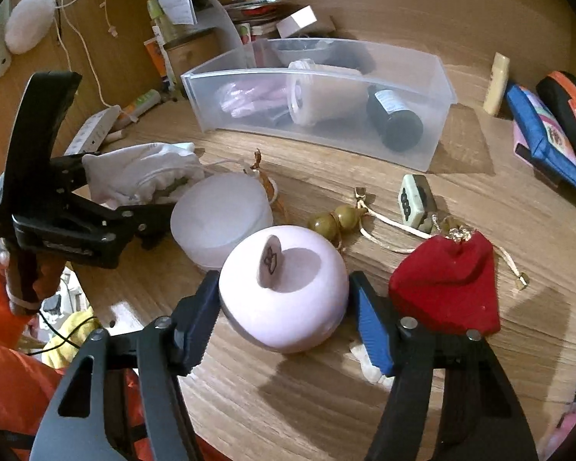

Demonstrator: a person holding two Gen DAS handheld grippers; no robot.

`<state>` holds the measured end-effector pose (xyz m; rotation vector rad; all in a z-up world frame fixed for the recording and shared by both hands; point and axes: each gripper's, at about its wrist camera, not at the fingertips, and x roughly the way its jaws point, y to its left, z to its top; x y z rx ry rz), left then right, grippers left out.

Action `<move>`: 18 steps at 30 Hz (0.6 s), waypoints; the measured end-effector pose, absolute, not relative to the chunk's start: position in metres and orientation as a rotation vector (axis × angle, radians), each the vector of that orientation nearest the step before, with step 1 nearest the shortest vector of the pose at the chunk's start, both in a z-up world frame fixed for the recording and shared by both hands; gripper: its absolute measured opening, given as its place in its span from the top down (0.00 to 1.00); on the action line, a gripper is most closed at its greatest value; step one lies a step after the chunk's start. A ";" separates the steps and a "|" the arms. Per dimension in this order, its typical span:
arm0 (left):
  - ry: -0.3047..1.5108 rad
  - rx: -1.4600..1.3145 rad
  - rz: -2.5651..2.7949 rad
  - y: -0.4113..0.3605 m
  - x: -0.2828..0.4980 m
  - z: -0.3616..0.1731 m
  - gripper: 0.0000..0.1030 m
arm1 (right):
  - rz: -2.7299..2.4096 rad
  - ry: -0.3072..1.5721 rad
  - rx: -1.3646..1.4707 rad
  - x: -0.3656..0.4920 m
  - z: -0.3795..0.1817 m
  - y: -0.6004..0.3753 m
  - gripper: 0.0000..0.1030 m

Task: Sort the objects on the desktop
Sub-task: 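Grasp the white cloth bag with the left tool while the right tool grasps the pink round object, then carry the cloth bag with the left tool while the right tool carries the pink object over the clear box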

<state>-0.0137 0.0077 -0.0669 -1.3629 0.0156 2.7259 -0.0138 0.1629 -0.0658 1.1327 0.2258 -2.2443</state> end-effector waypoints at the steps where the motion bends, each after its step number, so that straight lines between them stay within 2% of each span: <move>1: 0.006 -1.356 2.727 0.006 -0.013 -0.066 0.27 | -2.252 0.237 1.127 -0.013 -0.065 0.163 0.40; 5: -0.017 -1.329 2.746 -0.001 -0.011 -0.059 0.42 | -2.263 0.244 1.100 -0.011 -0.060 0.164 0.40; 18: -0.009 -1.135 2.870 -0.009 -0.011 -0.012 0.46 | -2.341 0.131 0.976 -0.022 -0.014 0.182 0.40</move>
